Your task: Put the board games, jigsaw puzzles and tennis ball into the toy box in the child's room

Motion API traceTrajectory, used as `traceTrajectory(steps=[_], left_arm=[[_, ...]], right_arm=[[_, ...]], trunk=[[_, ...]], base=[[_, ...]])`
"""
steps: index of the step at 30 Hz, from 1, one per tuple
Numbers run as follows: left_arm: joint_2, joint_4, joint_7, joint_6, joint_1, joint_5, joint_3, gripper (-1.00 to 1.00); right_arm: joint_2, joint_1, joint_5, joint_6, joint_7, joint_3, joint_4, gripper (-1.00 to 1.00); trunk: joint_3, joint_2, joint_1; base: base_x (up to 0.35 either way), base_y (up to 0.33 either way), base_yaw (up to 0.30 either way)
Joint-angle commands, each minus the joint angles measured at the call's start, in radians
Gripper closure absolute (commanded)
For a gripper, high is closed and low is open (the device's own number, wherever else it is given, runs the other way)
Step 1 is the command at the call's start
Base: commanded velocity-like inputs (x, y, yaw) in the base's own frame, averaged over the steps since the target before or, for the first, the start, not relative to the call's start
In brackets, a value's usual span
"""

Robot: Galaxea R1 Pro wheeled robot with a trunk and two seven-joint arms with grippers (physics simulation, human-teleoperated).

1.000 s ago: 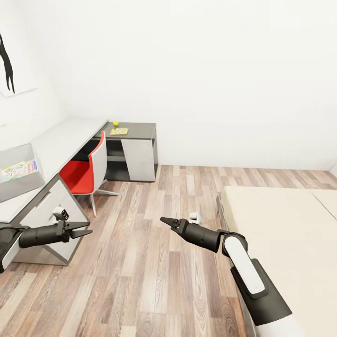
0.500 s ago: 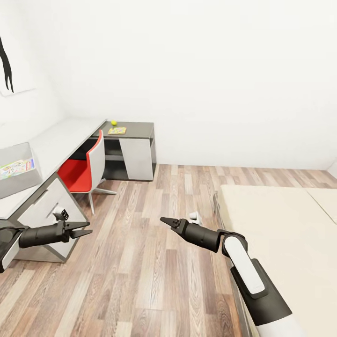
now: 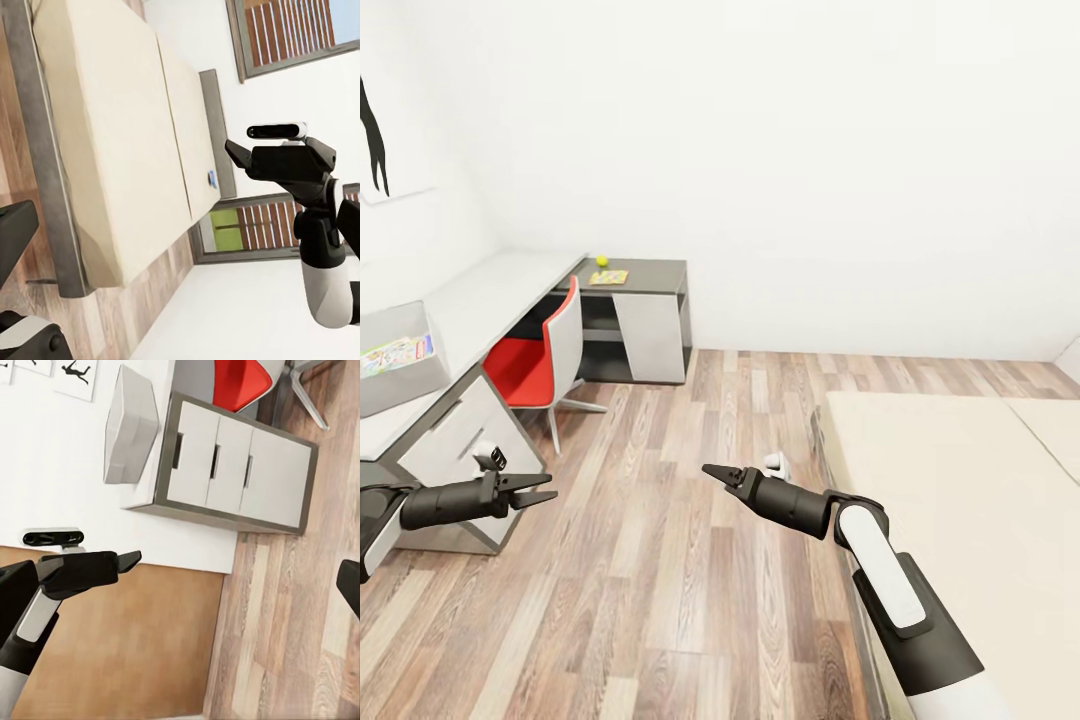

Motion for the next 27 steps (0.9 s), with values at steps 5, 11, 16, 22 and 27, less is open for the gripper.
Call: traceTrajectory(steps=[5,11,16,22,27], left_arm=[[0.001,0.0,-0.004,0.011,-0.001,0.002,-0.003,-1.0],[0.001,0.0,-0.004,0.01,-0.001,0.002,-0.003,-1.0],[0.0,0.0,-0.004,0.01,-0.001,0.002,-0.003,-1.0],[0.001,0.0,-0.004,0.011,-0.001,0.002,-0.003,-1.0],[0.0,0.0,-0.004,0.011,-0.001,0.002,-0.003,-1.0]], right_arm=[[0.0,-0.001,0.008,0.004,0.007,-0.001,0.0,-1.0],[0.001,-0.001,0.008,0.004,0.007,-0.001,0.0,-1.0],[0.0,-0.001,0.008,0.004,0.007,-0.001,0.0,-1.0],[0.001,-0.001,0.008,0.004,0.007,-0.001,0.0,-1.0],[0.0,-0.001,0.008,0.004,0.007,-0.001,0.0,-1.0]], trunk=[[-0.002,-0.002,0.0],[0.001,-0.002,0.0],[0.002,-0.002,0.0],[0.002,-0.002,0.0],[0.004,-0.002,0.0]], base=[[-0.039,-0.029,-0.001],[-0.095,-0.008,-0.061],[-0.065,-0.002,-0.042],[-0.017,0.0,-0.012],[-0.004,0.0,-0.063]])
